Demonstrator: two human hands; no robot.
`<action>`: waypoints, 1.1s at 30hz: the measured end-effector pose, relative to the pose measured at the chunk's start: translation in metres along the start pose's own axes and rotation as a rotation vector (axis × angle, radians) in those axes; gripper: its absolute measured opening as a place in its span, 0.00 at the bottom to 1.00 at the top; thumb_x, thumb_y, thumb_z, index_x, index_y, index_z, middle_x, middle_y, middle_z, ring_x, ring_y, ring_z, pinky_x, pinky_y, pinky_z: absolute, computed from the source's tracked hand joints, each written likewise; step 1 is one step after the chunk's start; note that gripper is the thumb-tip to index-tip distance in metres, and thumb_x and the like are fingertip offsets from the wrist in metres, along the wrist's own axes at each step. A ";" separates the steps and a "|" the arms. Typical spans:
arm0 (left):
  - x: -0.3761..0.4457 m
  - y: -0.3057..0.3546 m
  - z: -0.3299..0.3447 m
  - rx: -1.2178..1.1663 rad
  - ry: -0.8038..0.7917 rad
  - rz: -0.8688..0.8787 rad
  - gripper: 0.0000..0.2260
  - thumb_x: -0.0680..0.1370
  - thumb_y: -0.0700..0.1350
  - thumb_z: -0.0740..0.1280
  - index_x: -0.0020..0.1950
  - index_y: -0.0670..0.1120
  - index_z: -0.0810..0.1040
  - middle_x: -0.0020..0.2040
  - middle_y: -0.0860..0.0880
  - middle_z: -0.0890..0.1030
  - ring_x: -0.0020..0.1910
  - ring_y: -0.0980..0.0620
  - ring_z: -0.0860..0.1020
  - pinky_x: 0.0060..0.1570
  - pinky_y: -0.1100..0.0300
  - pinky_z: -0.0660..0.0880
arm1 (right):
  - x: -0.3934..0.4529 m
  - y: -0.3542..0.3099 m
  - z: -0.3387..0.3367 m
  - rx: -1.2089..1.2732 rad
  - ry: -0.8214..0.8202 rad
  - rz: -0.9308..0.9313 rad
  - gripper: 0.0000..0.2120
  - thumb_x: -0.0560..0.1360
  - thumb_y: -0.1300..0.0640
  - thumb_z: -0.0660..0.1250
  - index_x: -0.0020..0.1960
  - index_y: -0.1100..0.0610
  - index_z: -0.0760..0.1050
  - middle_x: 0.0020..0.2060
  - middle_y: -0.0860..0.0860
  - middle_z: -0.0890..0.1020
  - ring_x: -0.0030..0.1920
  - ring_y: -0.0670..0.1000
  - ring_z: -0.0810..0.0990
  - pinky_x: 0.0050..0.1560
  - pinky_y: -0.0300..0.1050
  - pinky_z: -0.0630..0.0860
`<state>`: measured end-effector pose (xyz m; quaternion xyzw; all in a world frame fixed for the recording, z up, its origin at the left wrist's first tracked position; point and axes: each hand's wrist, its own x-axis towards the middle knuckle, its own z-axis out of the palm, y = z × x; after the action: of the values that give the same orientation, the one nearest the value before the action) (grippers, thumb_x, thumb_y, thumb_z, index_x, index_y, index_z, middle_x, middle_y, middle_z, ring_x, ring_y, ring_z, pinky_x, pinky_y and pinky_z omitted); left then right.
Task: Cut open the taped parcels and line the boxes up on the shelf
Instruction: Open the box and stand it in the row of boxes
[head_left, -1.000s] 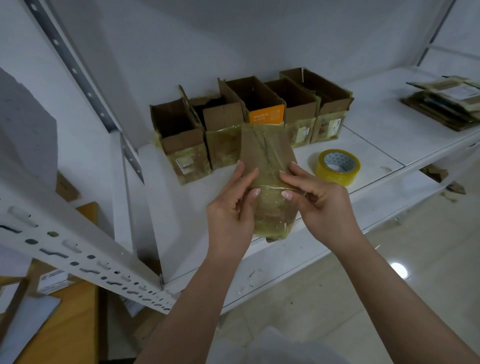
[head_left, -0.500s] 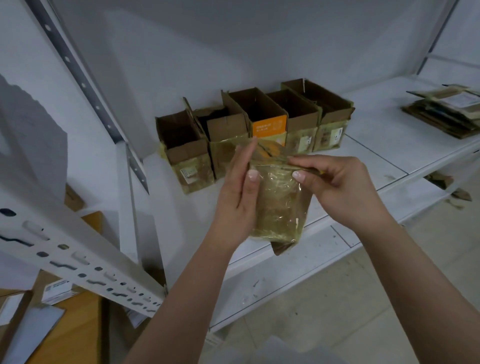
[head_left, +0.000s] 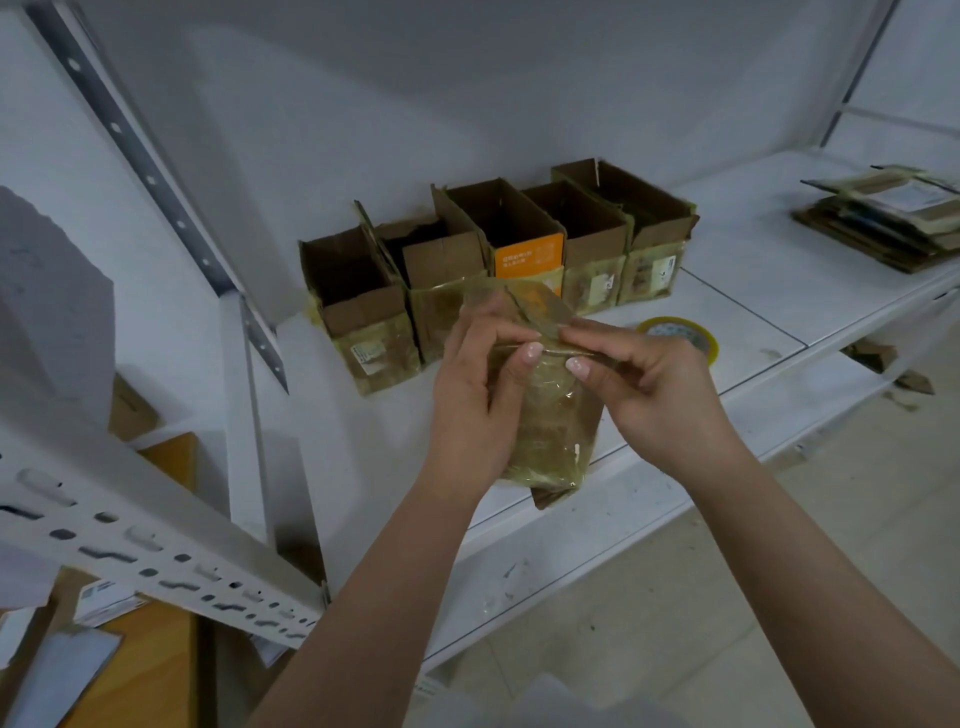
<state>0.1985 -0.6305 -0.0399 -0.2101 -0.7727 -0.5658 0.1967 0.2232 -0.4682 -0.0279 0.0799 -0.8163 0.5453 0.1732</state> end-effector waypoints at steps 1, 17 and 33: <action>0.000 0.000 0.001 0.000 0.023 0.001 0.03 0.80 0.41 0.64 0.52 0.46 0.77 0.64 0.45 0.75 0.64 0.69 0.70 0.58 0.76 0.65 | -0.001 0.001 0.001 0.016 -0.009 0.005 0.17 0.76 0.66 0.69 0.64 0.57 0.78 0.64 0.53 0.79 0.66 0.48 0.76 0.67 0.51 0.74; -0.002 0.030 -0.009 -0.107 0.163 -0.057 0.06 0.82 0.43 0.62 0.48 0.54 0.72 0.50 0.61 0.79 0.46 0.66 0.77 0.44 0.74 0.71 | -0.005 0.001 0.008 0.170 -0.028 -0.245 0.18 0.83 0.60 0.51 0.72 0.56 0.67 0.70 0.51 0.73 0.74 0.50 0.66 0.74 0.56 0.63; -0.015 0.024 -0.001 -0.092 0.109 -0.050 0.02 0.78 0.46 0.65 0.49 0.52 0.77 0.58 0.52 0.78 0.59 0.57 0.76 0.59 0.58 0.73 | -0.011 0.008 0.002 0.072 0.067 -0.369 0.12 0.77 0.60 0.67 0.59 0.63 0.79 0.57 0.56 0.82 0.62 0.56 0.78 0.63 0.57 0.74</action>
<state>0.2244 -0.6269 -0.0293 -0.1684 -0.7390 -0.6162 0.2141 0.2307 -0.4678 -0.0396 0.2161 -0.7616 0.5354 0.2942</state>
